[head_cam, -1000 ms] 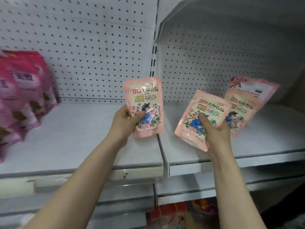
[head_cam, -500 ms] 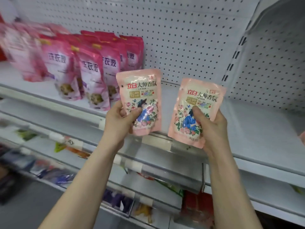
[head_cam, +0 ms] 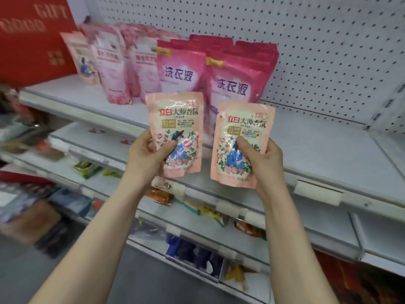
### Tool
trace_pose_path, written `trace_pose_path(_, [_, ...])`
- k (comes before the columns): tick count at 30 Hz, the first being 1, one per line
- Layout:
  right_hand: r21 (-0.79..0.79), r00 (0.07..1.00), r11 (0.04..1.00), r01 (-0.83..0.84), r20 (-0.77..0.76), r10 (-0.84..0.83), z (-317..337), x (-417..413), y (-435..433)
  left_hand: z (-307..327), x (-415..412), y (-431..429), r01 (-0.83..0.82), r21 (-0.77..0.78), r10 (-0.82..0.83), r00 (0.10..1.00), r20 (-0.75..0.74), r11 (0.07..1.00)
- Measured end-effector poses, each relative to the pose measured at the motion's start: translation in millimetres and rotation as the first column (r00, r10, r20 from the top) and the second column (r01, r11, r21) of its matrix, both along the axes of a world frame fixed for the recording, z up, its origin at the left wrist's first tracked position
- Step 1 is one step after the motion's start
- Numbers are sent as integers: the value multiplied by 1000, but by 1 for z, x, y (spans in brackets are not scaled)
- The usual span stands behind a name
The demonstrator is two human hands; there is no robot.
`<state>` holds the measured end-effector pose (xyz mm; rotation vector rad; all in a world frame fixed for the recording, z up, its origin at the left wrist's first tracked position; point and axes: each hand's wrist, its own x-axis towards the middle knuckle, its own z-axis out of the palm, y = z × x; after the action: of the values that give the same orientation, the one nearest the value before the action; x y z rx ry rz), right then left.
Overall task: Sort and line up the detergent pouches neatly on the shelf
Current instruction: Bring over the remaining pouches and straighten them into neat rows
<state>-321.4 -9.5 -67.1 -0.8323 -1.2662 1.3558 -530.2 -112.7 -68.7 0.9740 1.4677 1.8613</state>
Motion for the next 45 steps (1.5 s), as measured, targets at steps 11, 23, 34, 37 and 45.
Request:
trace_pose_path(11, [18, 991, 993, -119, 58, 117, -13, -209, -33, -25, -194, -52, -131, -91, 136, 990, 49, 987])
trace_pose_path(23, [226, 983, 962, -156, 126, 130, 32, -415, 36, 0, -387, 12, -228, 134, 224, 974, 41, 965])
trace_pose_path(34, [71, 990, 993, -96, 111, 88, 46, -597, 95, -1, -506, 42, -122, 115, 127, 991, -30, 986])
trace_pose_path(37, [-31, 992, 997, -71, 102, 74, 50, -620, 114, 0, -525, 52, -61, 79, 66, 996, -57, 995])
trace_pose_path(45, [194, 970, 981, 28, 233, -74, 55, -620, 118, 2, -543, 66, 52, 78, -48, 997, -61, 996])
